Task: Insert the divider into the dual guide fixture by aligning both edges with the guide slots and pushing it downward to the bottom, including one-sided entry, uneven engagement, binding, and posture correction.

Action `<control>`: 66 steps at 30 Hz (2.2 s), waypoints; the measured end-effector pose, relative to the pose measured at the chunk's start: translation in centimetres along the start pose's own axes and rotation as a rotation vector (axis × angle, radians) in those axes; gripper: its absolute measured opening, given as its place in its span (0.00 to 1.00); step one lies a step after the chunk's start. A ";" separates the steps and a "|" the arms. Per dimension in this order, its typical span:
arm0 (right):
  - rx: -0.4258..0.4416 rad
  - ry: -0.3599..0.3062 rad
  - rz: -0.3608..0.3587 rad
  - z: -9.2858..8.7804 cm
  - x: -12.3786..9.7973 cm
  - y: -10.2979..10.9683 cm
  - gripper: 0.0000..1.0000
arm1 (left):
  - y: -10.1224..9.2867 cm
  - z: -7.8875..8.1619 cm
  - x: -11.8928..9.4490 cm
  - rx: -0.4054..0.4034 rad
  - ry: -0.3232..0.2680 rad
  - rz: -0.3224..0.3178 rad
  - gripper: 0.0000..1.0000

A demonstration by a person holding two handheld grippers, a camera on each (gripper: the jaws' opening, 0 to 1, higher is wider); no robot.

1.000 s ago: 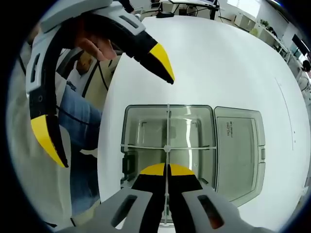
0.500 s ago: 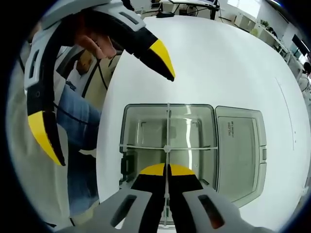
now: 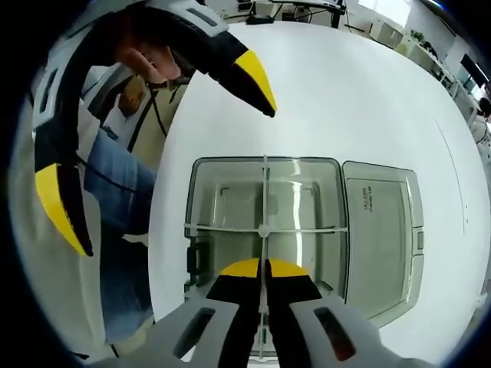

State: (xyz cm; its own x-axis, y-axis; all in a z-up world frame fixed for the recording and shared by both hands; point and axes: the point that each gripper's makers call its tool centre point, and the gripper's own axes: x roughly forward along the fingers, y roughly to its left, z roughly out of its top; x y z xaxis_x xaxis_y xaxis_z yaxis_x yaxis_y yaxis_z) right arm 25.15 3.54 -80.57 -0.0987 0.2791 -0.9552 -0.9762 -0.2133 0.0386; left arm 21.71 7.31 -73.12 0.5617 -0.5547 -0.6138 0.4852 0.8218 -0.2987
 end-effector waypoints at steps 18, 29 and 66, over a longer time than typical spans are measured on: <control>0.020 -0.025 0.001 0.1 -0.2 -0.3 0.04 | -0.1 -0.3 0.2 -0.007 0.002 -0.001 0.87; 0.031 -0.032 -0.002 0.2 0.1 -0.4 0.08 | 0.0 -0.4 0.1 -0.015 -0.003 0.003 0.87; 0.176 -0.160 0.007 1.1 -0.8 -0.3 0.20 | 0.0 -0.5 0.2 -0.004 0.010 0.000 0.87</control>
State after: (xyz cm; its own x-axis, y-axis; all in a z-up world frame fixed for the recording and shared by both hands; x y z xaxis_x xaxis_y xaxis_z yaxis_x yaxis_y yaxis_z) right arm 25.33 4.41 -79.45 -0.1213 0.4258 -0.8967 -0.9926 -0.0527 0.1092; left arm 21.49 7.28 -73.59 0.5550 -0.5533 -0.6212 0.4827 0.8224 -0.3012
